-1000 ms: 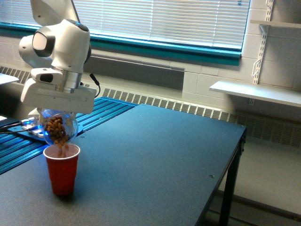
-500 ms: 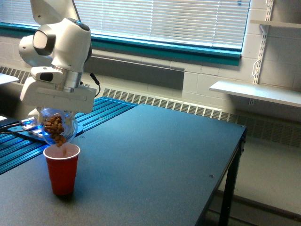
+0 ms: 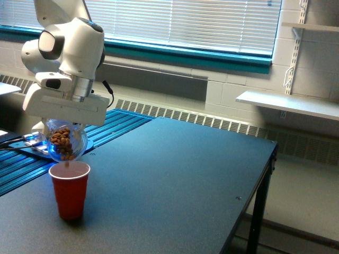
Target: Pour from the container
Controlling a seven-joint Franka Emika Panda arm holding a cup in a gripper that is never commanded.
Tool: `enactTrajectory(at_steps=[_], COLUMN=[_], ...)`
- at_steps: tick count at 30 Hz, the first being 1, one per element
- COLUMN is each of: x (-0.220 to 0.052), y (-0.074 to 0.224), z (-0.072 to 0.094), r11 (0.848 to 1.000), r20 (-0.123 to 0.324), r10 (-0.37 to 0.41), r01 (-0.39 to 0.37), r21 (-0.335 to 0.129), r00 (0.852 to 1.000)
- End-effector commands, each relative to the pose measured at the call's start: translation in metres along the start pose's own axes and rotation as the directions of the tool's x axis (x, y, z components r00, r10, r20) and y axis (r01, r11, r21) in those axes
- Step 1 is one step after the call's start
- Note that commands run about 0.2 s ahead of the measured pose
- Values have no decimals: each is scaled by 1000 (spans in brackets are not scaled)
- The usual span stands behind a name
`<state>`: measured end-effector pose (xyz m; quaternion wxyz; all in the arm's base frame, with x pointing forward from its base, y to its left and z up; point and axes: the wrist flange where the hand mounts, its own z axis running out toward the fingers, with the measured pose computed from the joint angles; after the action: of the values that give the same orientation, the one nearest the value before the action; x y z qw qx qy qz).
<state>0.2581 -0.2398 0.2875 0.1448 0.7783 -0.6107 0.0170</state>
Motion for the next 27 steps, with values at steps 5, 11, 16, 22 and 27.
enactTrajectory(at_steps=[5, 11, 16, 22, 27], x=[7, 11, 12, 11, 11], y=[0, 0, -3, -6, -11], z=[-2, -3, -3, -2, -1], r11=[1000, 999, 999, 998, 998], r20=[-5, 2, 6, 9, 10], r10=[-13, -7, -12, -24, -36], r01=[12, 7, 12, 25, 37], r21=[-26, -32, -38, -52, -59], r00=[1000, 1000, 1000, 1000, 999])
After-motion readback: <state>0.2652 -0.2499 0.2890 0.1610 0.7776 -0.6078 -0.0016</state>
